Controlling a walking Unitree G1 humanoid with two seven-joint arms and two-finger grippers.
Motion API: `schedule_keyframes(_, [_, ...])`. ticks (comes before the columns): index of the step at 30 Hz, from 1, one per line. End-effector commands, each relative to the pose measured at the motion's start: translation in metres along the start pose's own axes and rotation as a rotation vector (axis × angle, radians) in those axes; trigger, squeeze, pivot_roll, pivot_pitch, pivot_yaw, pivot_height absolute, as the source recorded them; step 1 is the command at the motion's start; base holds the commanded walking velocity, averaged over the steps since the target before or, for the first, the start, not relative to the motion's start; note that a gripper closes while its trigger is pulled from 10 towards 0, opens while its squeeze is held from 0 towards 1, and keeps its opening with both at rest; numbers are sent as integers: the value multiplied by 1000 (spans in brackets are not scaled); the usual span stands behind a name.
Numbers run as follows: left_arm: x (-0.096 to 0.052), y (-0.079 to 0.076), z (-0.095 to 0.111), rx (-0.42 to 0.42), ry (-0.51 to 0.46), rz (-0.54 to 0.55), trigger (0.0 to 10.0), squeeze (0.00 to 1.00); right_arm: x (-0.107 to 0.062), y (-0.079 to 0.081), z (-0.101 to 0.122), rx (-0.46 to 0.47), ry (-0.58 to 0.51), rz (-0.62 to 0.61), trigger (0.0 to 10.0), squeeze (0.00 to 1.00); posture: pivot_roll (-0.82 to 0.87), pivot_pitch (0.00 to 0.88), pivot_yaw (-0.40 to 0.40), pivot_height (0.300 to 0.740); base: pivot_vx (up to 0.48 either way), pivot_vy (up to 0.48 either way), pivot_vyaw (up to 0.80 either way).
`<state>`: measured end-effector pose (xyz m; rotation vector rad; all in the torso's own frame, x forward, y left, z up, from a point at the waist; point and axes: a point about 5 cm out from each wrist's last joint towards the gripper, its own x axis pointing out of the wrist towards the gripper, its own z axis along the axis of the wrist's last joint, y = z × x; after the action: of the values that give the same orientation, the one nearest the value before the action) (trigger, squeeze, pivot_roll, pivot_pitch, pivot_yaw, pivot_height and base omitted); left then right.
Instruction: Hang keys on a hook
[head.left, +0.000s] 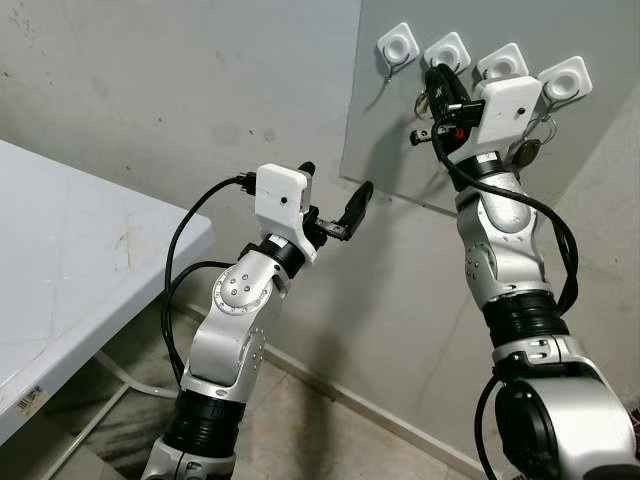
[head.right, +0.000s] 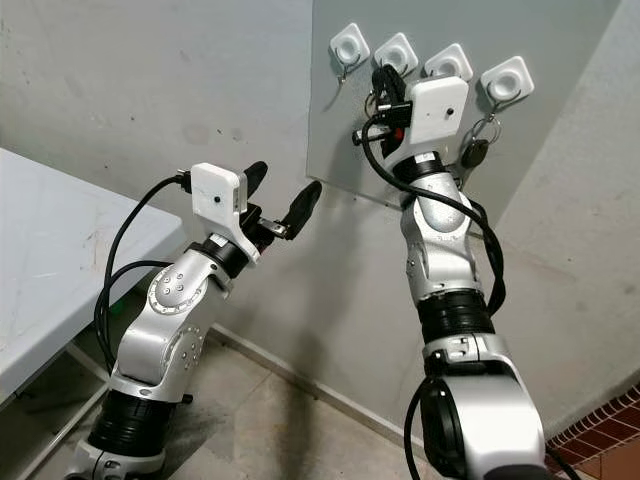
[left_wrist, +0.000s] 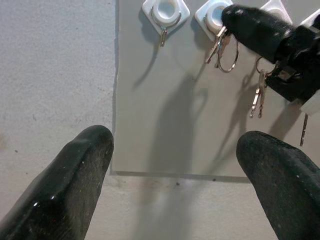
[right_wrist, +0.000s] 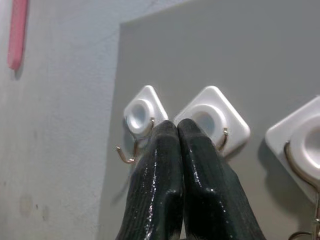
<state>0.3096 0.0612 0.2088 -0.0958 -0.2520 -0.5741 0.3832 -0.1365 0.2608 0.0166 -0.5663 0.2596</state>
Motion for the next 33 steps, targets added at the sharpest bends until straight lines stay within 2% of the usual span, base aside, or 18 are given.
schedule_keyframes(1, [0, -2, 5, 6, -15, -10, 10000, 0, 6, -3, 7, 4, -29, -2, 10000, 0, 22, 18, -47, 740, 0, 0, 0])
schedule_keyframes(17, [0, -2, 7, 0, -14, -5, 10000, 0, 16, -10, 10, 53, -38, 48, 10000, 0, 28, 24, -49, 740, 0, 0, 0])
schedule_keyframes(33, [1, -2, 7, -4, -15, -5, 10000, 0, 19, -5, 11, 165, -67, 128, 10000, 0, 28, 27, -47, 740, 0, 0, 0])
